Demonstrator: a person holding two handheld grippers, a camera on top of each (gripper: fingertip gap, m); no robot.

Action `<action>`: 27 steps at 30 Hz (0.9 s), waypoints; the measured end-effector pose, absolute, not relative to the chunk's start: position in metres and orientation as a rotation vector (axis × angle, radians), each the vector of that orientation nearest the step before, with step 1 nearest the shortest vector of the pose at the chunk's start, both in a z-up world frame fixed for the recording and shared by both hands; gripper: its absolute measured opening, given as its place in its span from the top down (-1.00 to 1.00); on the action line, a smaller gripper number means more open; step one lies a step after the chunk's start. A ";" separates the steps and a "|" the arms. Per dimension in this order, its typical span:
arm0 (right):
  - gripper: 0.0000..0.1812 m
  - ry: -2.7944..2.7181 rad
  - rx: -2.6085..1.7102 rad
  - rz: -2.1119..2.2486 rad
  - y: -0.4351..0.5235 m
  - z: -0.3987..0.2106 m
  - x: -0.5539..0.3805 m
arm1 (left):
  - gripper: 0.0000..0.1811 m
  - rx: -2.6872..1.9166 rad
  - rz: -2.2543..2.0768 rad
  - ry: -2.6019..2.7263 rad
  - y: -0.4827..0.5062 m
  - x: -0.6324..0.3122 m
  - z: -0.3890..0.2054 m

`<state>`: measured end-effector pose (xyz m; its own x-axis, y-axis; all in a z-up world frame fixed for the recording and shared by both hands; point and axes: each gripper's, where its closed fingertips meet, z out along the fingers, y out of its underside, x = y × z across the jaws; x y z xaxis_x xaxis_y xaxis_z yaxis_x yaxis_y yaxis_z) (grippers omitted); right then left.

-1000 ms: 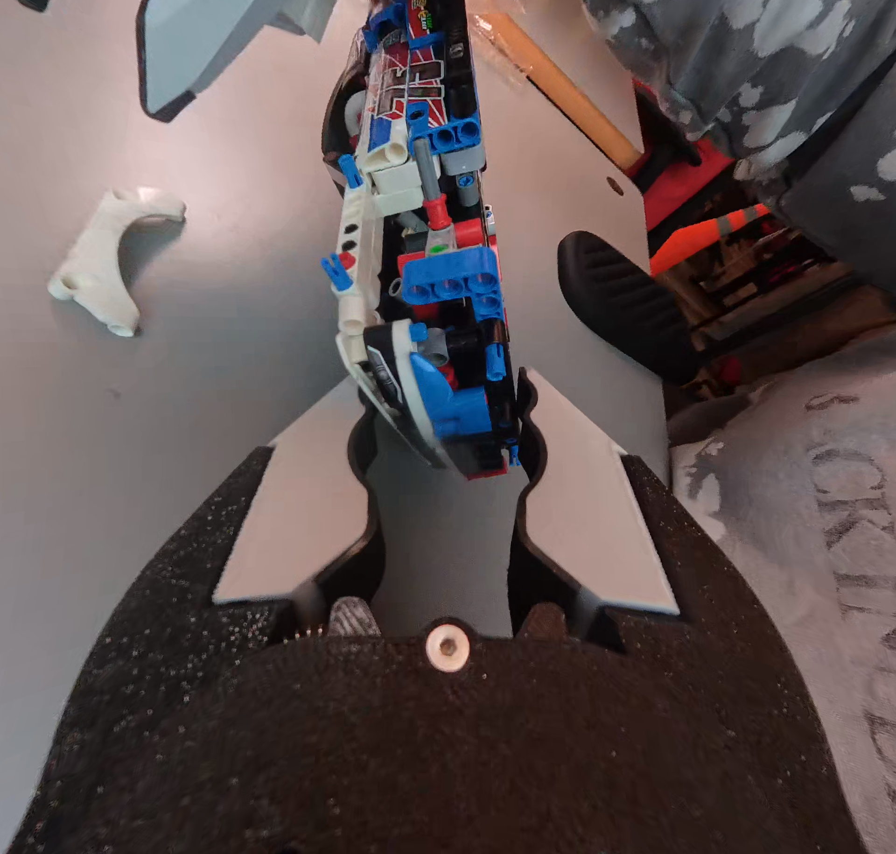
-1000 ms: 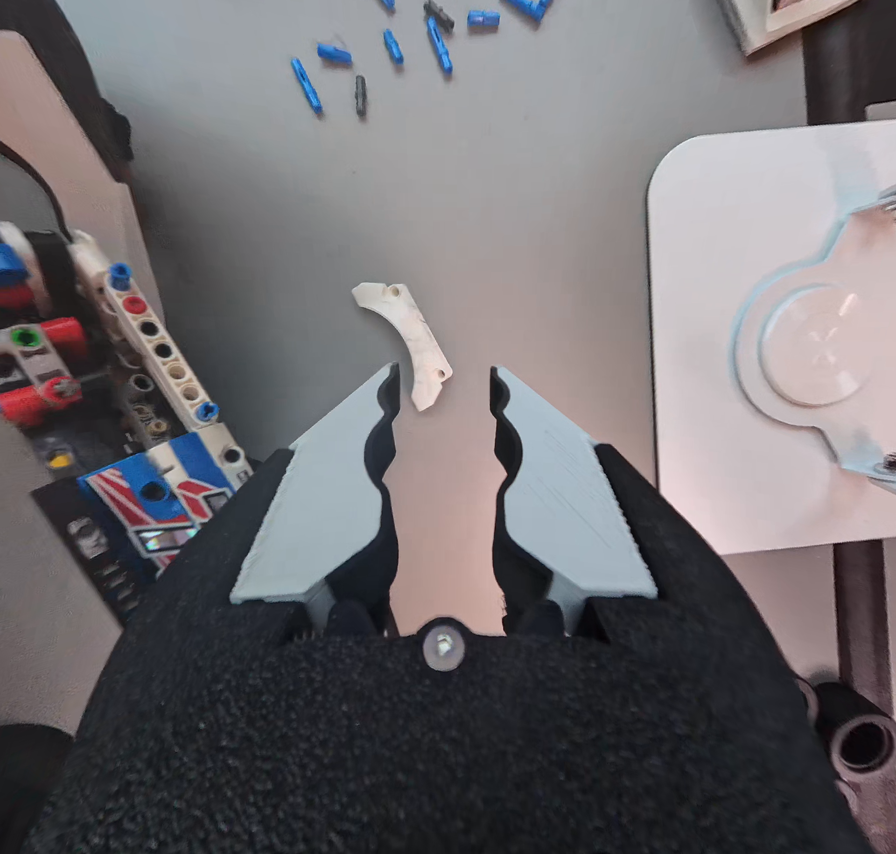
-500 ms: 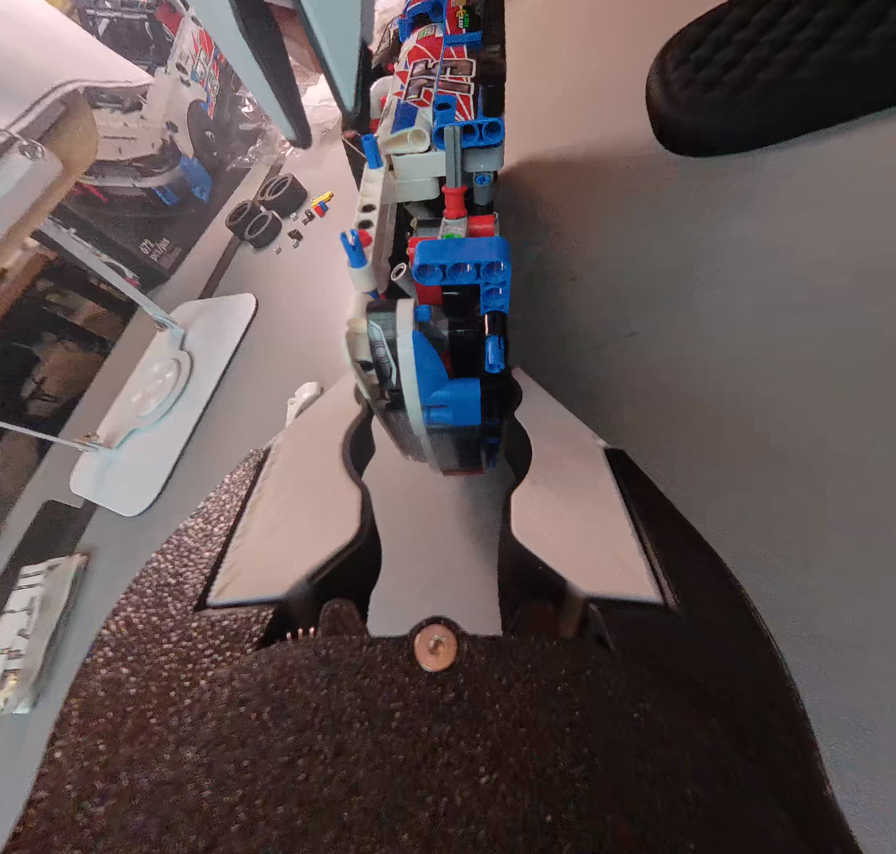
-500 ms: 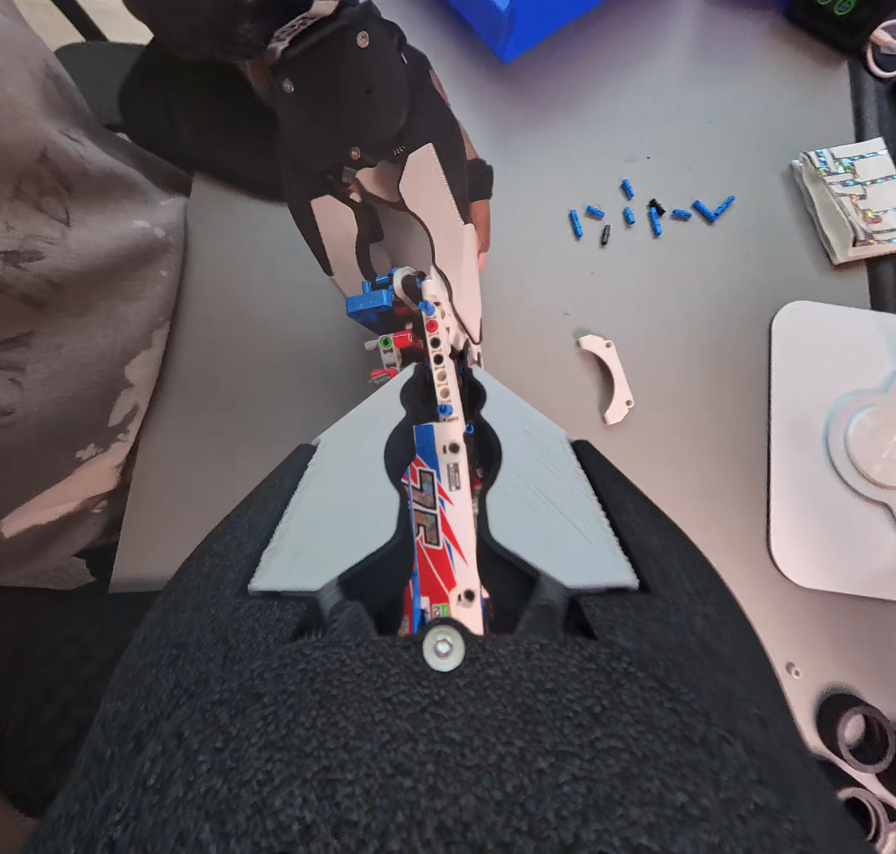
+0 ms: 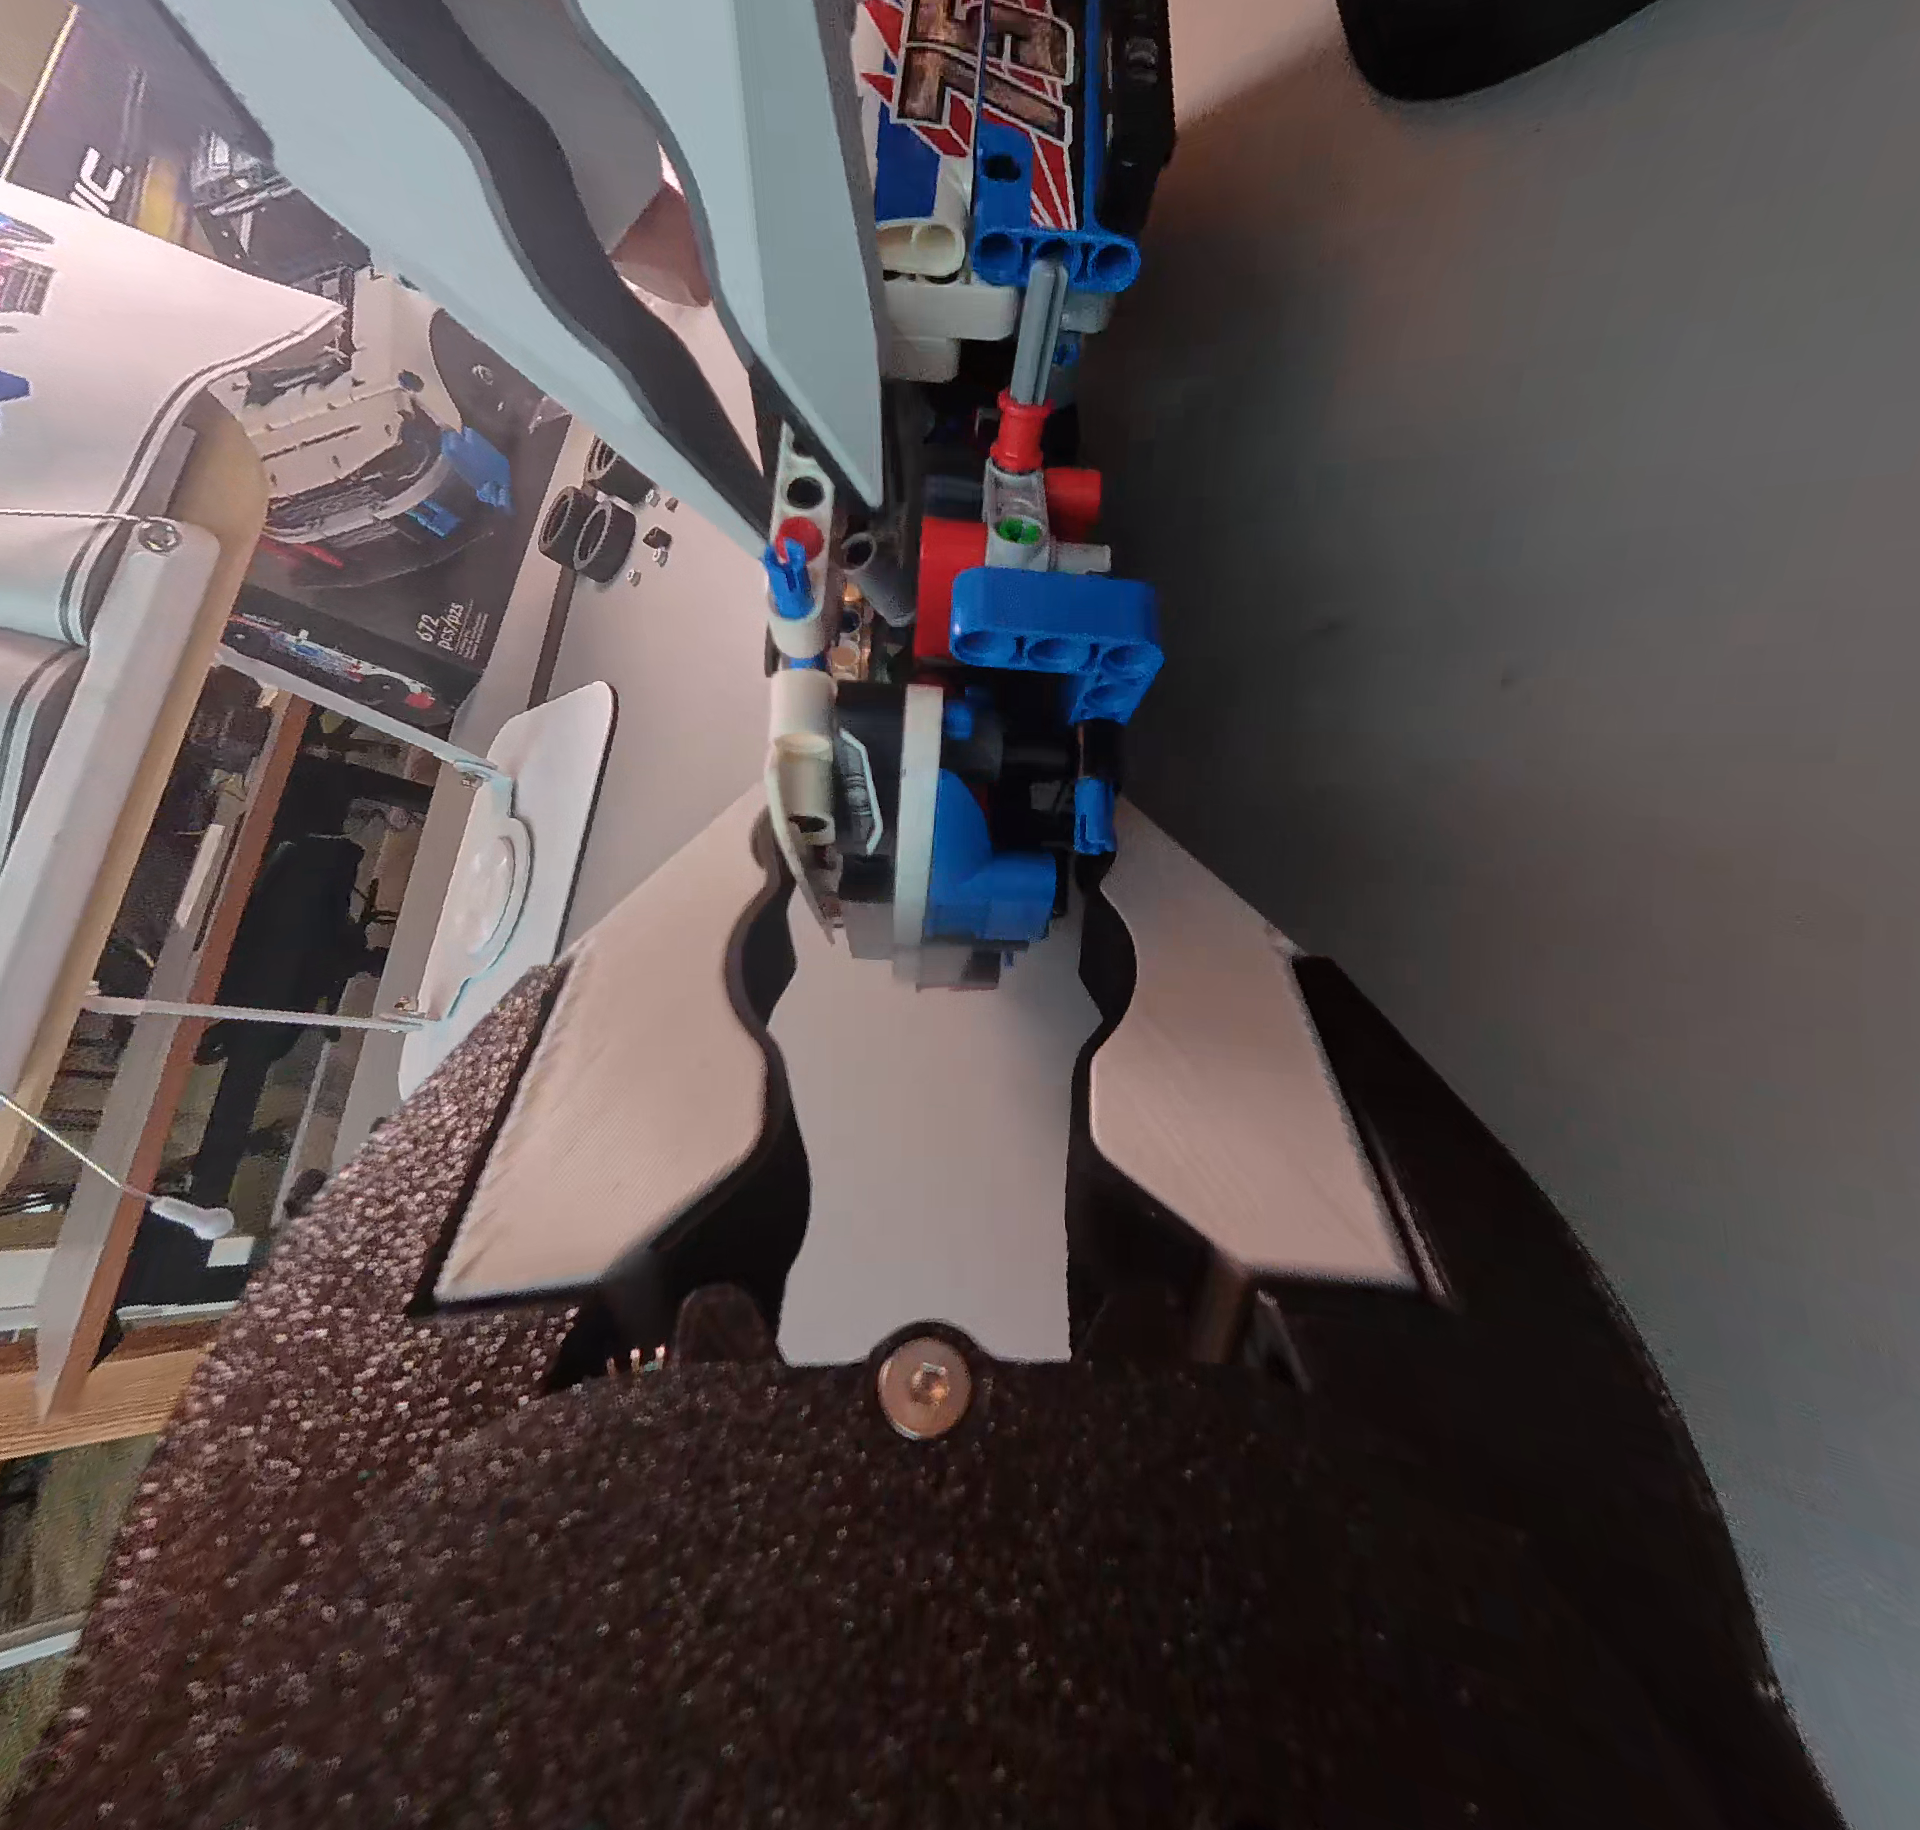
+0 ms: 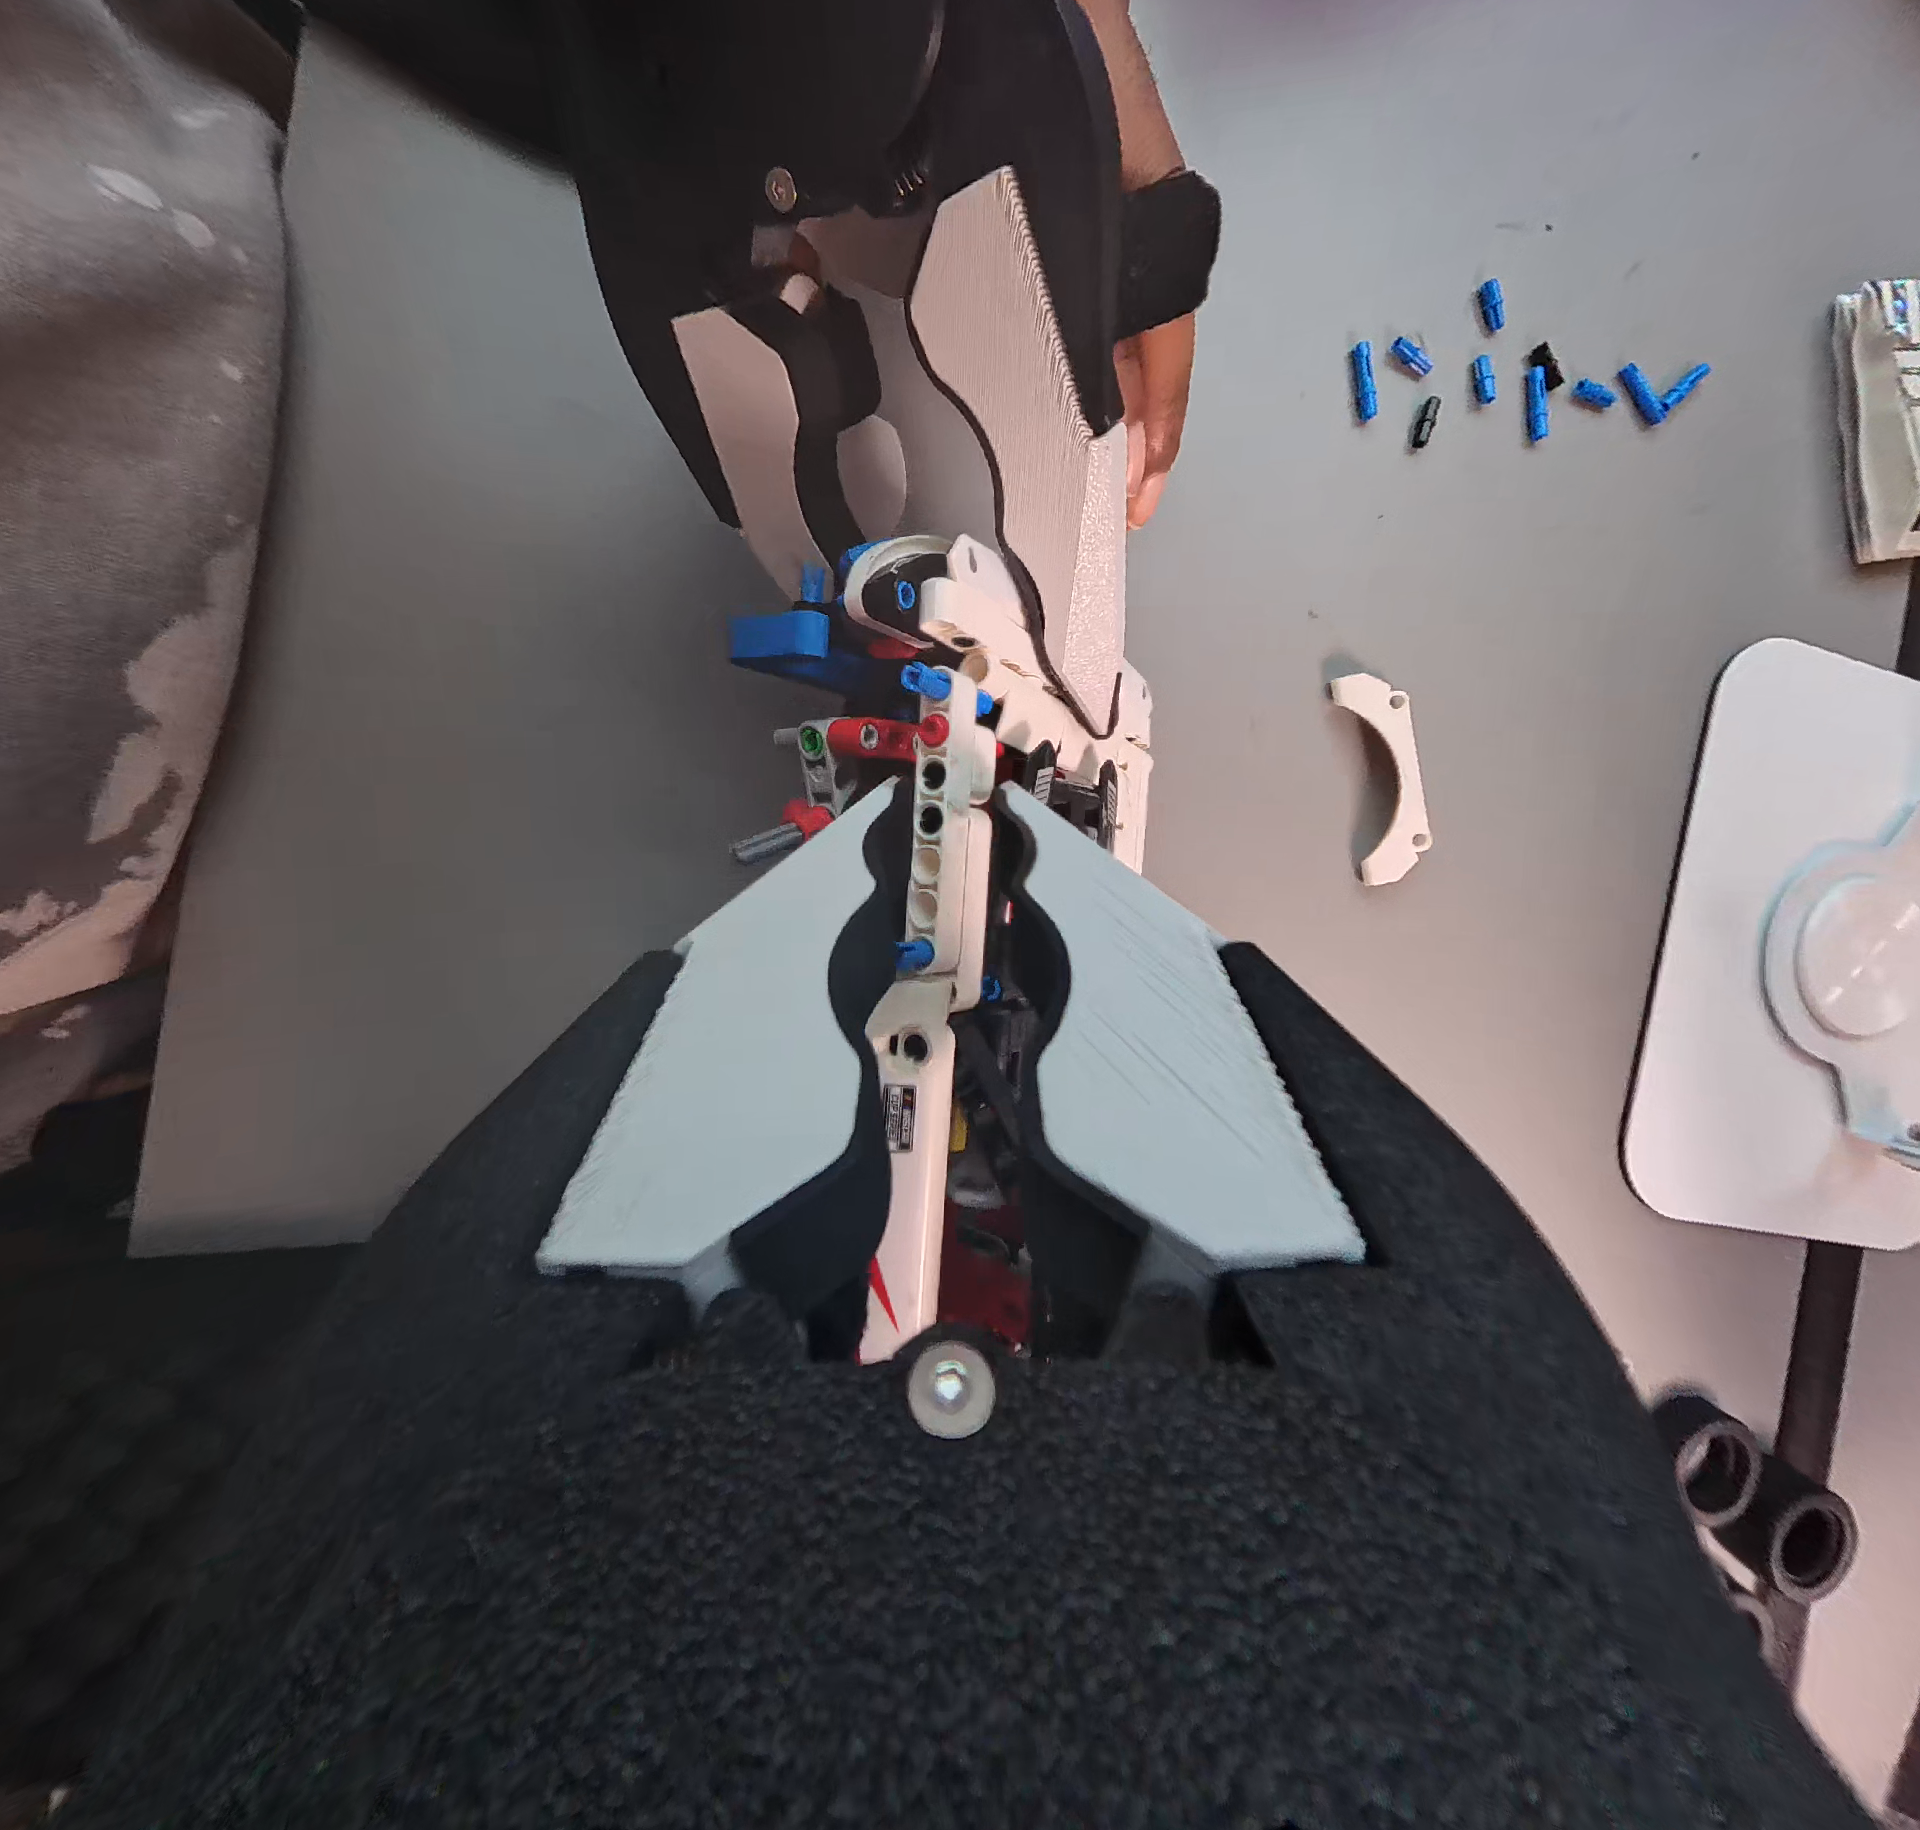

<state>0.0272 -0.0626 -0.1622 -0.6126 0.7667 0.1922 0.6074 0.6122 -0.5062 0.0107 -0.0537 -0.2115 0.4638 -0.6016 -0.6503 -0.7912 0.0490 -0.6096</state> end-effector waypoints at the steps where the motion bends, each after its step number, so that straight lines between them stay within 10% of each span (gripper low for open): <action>1: 0.86 -2.436 -1.091 0.533 -0.063 -0.165 0.028 | 0.42 -1.638 0.243 1.240 -0.053 0.012 -0.213; 27: 0.74 -2.040 -0.971 0.149 -0.072 -0.217 0.051 | 0.02 -1.647 0.317 1.498 -0.082 -0.019 -0.229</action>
